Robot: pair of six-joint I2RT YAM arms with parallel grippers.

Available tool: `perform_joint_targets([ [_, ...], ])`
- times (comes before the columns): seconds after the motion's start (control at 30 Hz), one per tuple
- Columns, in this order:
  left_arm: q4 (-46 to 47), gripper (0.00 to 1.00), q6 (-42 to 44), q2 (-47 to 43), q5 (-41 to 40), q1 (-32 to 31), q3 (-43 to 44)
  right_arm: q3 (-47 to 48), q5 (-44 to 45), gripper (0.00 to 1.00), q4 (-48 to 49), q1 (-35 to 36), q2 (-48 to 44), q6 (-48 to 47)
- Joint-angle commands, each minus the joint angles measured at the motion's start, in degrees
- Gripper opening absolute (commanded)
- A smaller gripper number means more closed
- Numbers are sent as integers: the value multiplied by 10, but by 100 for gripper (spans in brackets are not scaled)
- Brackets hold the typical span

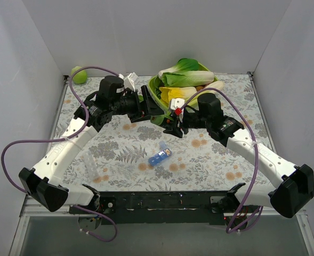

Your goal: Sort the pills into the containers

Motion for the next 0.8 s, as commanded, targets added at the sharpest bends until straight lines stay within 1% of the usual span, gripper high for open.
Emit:
perform_joint_targets([
  [0.0,-29,75,-10,-12,-3,1,10,33,11,2,20,3,-3,-11],
  [0.13,-34,74,-17,-10,-6,1,9,34,11,2,20,3,-2,-10],
  [0.17,-33,68,-18,-10,-7,1,8,34,10,1,19,3,-2,-10],
  [0.23,-30,61,-19,-8,-1,1,8,35,11,2,18,3,-2,-10],
  [0.27,-27,56,-19,-8,4,1,7,35,11,1,16,3,-1,-10],
  [0.33,-25,50,-15,-5,20,0,5,35,11,1,16,3,-2,-10],
  [0.37,-23,45,-12,-4,25,0,1,35,10,2,16,2,-1,-8],
  [0.5,-10,34,15,-9,65,0,-17,37,-1,1,13,3,0,8],
  [0.6,0,29,73,-17,108,1,-41,42,-39,1,13,2,2,33],
  [0.63,-4,27,118,-19,120,0,-45,41,-74,1,15,2,1,50],
  [0.7,-4,26,168,-29,172,1,-63,41,-128,1,15,1,5,68],
  [0.73,6,25,187,-37,185,1,-71,40,-183,1,20,1,6,79],
  [0.77,7,25,230,-57,205,1,-79,37,-213,1,29,1,7,113],
])
